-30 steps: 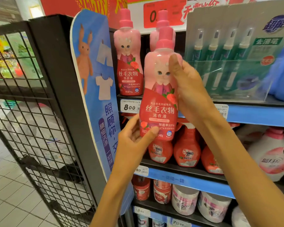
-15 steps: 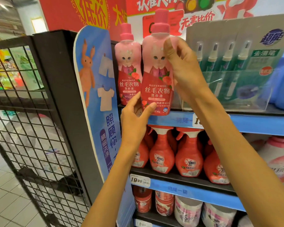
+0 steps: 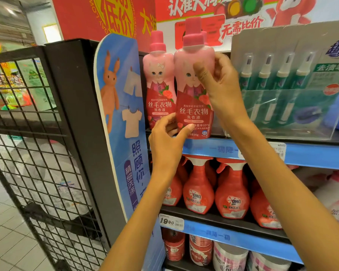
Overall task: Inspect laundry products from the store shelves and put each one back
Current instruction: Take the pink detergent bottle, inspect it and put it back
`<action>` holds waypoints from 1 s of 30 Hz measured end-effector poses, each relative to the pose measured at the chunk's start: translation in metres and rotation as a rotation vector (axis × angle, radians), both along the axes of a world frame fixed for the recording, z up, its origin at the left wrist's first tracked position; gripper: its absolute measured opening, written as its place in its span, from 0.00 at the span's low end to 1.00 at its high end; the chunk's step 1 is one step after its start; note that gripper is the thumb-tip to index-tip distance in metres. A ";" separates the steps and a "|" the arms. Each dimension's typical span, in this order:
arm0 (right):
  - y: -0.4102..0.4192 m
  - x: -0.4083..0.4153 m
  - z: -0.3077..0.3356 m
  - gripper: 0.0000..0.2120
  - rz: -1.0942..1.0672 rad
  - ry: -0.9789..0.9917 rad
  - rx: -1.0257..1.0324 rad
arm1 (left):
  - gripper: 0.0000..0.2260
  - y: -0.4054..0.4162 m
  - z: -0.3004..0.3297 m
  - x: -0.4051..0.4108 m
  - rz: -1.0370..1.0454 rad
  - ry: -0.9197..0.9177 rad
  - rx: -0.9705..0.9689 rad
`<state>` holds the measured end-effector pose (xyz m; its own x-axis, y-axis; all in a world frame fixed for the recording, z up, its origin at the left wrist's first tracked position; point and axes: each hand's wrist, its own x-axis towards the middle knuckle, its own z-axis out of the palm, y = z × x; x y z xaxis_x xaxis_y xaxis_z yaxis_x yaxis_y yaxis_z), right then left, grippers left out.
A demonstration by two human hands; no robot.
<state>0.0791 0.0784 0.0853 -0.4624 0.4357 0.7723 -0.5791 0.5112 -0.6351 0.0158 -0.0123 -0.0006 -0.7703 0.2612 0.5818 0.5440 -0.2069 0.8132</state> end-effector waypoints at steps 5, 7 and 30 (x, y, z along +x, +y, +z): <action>0.002 -0.001 -0.013 0.23 -0.091 -0.086 0.027 | 0.24 0.001 0.002 0.001 0.024 -0.012 0.007; 0.005 -0.001 -0.018 0.22 -0.103 -0.118 0.019 | 0.23 0.002 0.004 0.001 0.052 0.016 -0.007; 0.008 -0.017 -0.020 0.30 -0.292 -0.150 0.104 | 0.28 0.015 0.015 -0.026 0.268 -0.033 -0.072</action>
